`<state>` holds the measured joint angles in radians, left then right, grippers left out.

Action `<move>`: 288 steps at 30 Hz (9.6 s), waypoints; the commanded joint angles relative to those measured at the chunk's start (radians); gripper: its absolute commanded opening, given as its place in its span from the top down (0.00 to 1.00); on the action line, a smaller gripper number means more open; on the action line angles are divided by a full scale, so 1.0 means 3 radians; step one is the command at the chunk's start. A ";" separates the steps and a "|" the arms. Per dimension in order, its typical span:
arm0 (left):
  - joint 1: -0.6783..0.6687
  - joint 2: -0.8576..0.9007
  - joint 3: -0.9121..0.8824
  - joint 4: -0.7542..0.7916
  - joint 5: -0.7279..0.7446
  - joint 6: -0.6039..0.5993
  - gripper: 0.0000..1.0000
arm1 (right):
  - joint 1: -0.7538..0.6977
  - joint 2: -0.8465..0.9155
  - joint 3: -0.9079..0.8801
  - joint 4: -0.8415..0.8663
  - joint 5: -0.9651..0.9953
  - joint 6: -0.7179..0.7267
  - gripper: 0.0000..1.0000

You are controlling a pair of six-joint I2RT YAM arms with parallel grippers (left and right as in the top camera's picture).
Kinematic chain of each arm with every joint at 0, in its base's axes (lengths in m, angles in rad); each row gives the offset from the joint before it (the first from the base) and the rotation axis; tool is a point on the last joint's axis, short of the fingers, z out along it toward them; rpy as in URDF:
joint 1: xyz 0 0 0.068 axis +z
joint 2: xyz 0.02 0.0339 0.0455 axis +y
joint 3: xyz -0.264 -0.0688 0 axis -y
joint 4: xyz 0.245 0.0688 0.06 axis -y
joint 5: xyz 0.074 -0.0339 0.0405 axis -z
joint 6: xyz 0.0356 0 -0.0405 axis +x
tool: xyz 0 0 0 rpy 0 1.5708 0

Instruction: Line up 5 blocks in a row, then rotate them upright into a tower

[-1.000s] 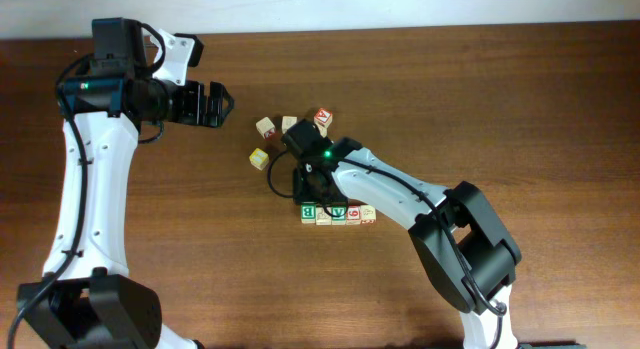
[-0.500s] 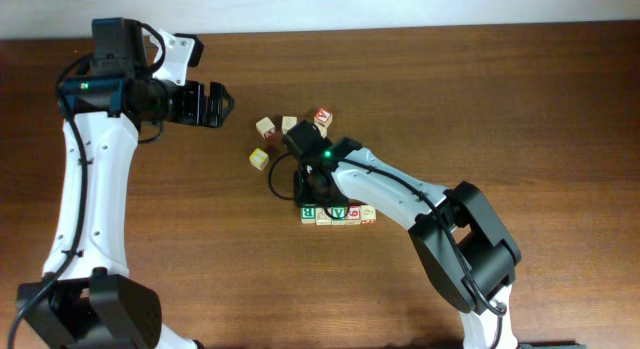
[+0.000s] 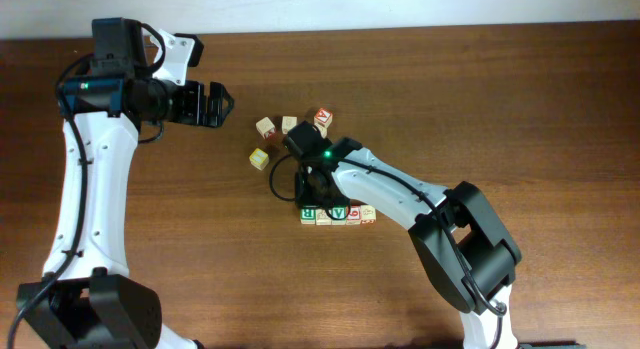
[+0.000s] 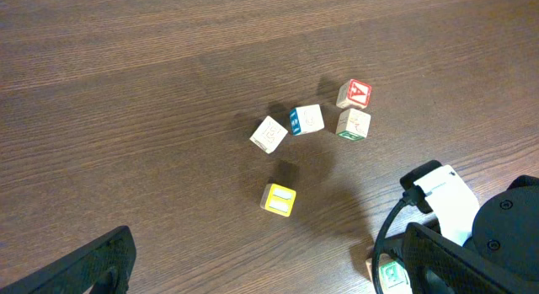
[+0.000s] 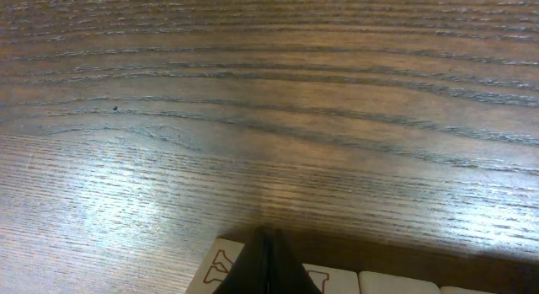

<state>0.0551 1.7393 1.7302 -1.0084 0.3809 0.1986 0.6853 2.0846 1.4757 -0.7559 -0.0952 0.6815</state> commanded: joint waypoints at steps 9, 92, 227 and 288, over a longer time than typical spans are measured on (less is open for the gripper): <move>-0.0001 0.0001 0.0058 0.0000 -0.0011 0.0056 0.01 | 0.0024 0.0011 0.0053 0.0181 0.0005 -0.0084 0.96; -0.0001 0.0003 0.0057 0.0000 -0.0011 0.0056 0.01 | -0.0184 -0.0961 0.0876 -0.0879 -0.0380 -0.0631 0.95; -0.1092 0.0379 -0.2393 0.1541 0.0690 -0.1469 1.00 | -0.1258 -0.1157 -0.1274 0.0039 -0.1587 -0.1326 0.96; -0.1092 0.0379 -0.2393 0.1542 0.0676 -0.1470 1.00 | -0.0186 -0.1136 -0.0580 0.0019 -0.1036 -0.0904 0.96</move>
<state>-0.2295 1.8442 1.0092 -0.5640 0.4107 -0.2504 0.5297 1.7355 1.2812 -0.7910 -0.1986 0.3969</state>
